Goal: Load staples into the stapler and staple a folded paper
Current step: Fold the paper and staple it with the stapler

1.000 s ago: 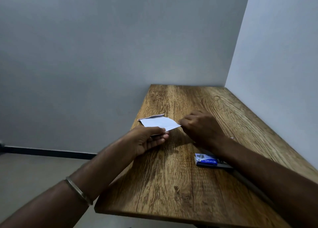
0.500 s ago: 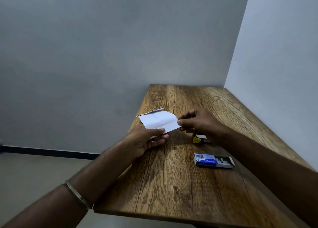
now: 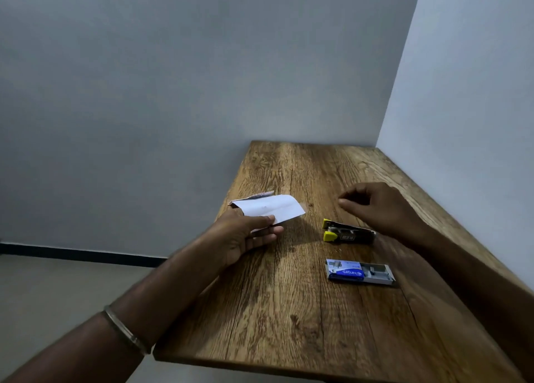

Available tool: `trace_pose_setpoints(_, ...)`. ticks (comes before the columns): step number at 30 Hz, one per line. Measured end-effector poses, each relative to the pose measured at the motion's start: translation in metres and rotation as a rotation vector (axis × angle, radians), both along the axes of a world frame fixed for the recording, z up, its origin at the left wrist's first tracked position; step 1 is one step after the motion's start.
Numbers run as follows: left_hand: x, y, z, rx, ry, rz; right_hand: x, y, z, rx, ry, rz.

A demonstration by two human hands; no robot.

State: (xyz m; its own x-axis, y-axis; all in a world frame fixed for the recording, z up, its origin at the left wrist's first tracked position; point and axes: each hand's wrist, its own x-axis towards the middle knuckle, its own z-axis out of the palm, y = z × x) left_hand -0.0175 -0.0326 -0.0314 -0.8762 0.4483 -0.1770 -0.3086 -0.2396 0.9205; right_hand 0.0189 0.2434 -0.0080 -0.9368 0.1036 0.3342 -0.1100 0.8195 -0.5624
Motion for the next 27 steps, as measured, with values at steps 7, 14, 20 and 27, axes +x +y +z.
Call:
trace_pose_setpoints(7, -0.005, 0.005, 0.003, 0.000, -0.073, 0.041, 0.010, 0.006, -0.013, 0.315, -0.276, 0.161)
trace_pose_setpoints(14, -0.006, 0.005, 0.002, -0.001, -0.076, 0.038, 0.004, 0.005, -0.023, 0.168, -0.101, 0.226)
trace_pose_setpoints(20, -0.010, 0.011, 0.002, 0.023, -0.125, 0.085, -0.002, 0.003, -0.028, -0.490, -0.080, 0.184)
trace_pose_setpoints(27, -0.016, 0.032, 0.011, 0.087, -0.118, 0.106, -0.005, 0.001, -0.005, -1.064, -0.523, 0.328)
